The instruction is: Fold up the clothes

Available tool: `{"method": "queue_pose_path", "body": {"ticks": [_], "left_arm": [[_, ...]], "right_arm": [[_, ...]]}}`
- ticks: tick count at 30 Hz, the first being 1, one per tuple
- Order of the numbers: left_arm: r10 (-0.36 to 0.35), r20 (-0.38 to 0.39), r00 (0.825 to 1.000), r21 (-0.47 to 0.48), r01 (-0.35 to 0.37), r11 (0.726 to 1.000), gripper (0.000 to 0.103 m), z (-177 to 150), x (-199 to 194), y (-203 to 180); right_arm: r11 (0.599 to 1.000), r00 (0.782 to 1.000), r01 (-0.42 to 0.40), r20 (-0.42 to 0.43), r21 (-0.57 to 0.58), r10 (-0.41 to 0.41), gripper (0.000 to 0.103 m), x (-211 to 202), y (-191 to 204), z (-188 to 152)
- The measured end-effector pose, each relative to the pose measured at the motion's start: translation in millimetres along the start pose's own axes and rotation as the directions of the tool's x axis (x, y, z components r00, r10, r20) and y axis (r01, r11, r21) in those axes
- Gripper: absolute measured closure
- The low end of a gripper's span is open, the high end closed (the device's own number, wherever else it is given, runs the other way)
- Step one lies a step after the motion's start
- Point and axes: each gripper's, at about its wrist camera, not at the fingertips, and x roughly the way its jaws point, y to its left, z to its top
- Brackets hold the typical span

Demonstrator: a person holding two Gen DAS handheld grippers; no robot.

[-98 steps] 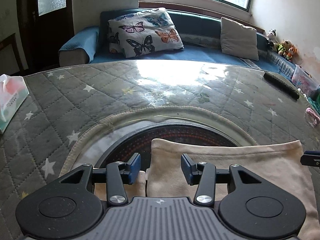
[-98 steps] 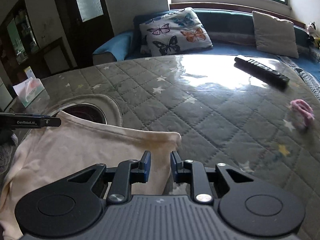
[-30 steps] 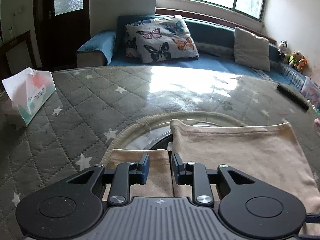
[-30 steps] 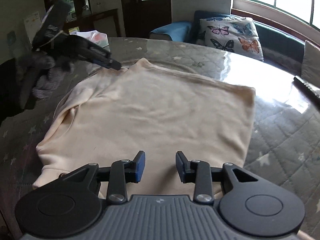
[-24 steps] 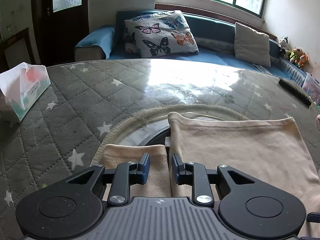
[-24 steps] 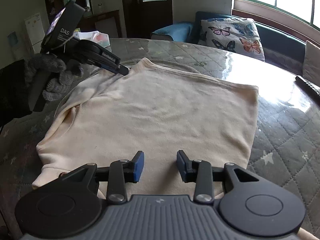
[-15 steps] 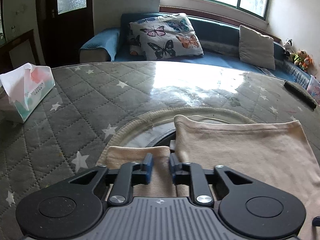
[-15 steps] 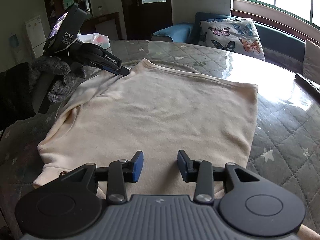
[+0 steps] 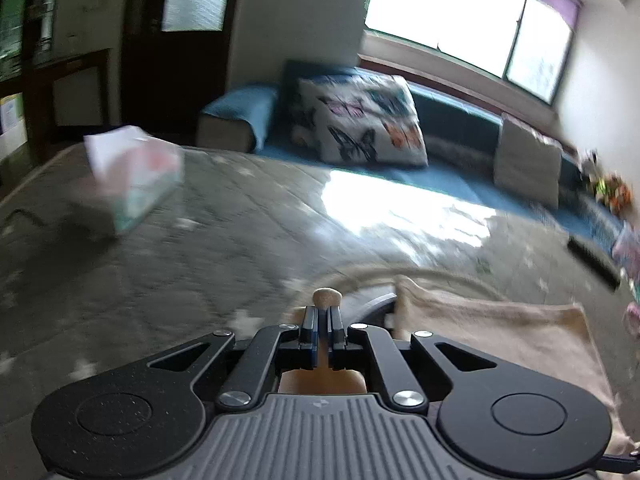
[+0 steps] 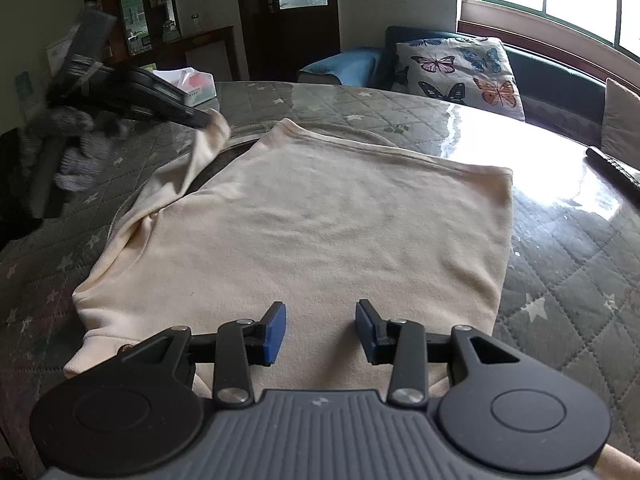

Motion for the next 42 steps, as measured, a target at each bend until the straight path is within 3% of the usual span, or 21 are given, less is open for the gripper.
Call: {"method": "queue_pose_path", "body": {"ticks": [6,13,20,24,25,28,29,33,36,39,42], "left_arm": [[0.059,0.047,0.997,-0.079,-0.055,0.995,0.099,-8.1,-45.3,49.9],[0.149,0.019,0.989,-0.148,-0.145,0.978,0.099,-35.3,-72.7,102.3],[0.186,-0.054,0.981,-0.148,-0.192,0.97,0.098,-59.9,-71.7,118.6],[0.188,-0.059,0.98,-0.162,-0.195,0.967,0.094,-63.3,-75.5,122.8],[0.183,-0.052,0.982,-0.17,-0.189,0.967,0.089,-63.0,-78.0,123.5],[0.173,-0.029,0.984,-0.187,-0.176,0.967,0.058,-61.2,-84.8,122.9],[0.171,-0.024,0.985,-0.186,-0.173,0.967,0.057,-60.1,-85.0,121.7],[0.179,-0.014,0.984,-0.145,-0.179,0.973,0.059,-55.5,-75.6,111.8],[0.227,-0.016,0.974,-0.072,-0.228,0.971,0.064,-56.8,-63.5,106.6],[0.218,-0.024,0.976,-0.04,-0.219,0.975,0.071,-63.0,-61.2,108.6],[0.215,-0.02,0.976,-0.016,-0.215,0.976,0.072,-69.0,-65.1,110.2]], "right_arm": [[1.0,1.0,0.009,-0.001,-0.006,-0.009,0.064,-0.1,2.1,-0.3],[0.999,1.0,0.029,-0.007,-0.017,-0.029,0.063,-2.4,3.8,-1.4],[0.998,0.998,0.053,-0.018,-0.038,-0.054,0.059,-5.1,9.8,0.0],[0.996,1.0,0.022,-0.005,-0.083,-0.022,0.059,-12.6,28.4,2.1],[0.995,1.0,0.01,-0.002,-0.1,-0.011,0.059,-14.7,34.8,2.2],[0.989,1.0,-0.031,0.0,-0.147,0.031,0.058,-18.1,52.5,2.4],[0.985,0.999,-0.047,-0.002,-0.167,0.047,0.058,-18.5,59.5,2.4],[0.97,0.994,-0.106,-0.018,-0.218,0.105,0.058,-14.8,82.2,1.4],[0.96,0.99,-0.138,-0.039,-0.244,0.132,0.058,-11.1,94.4,-1.6],[0.946,0.986,-0.164,-0.067,-0.278,0.151,0.058,-11.4,104.3,-8.5],[0.938,0.985,-0.172,-0.07,-0.301,0.158,0.058,-14.6,107.4,-15.0]]}}
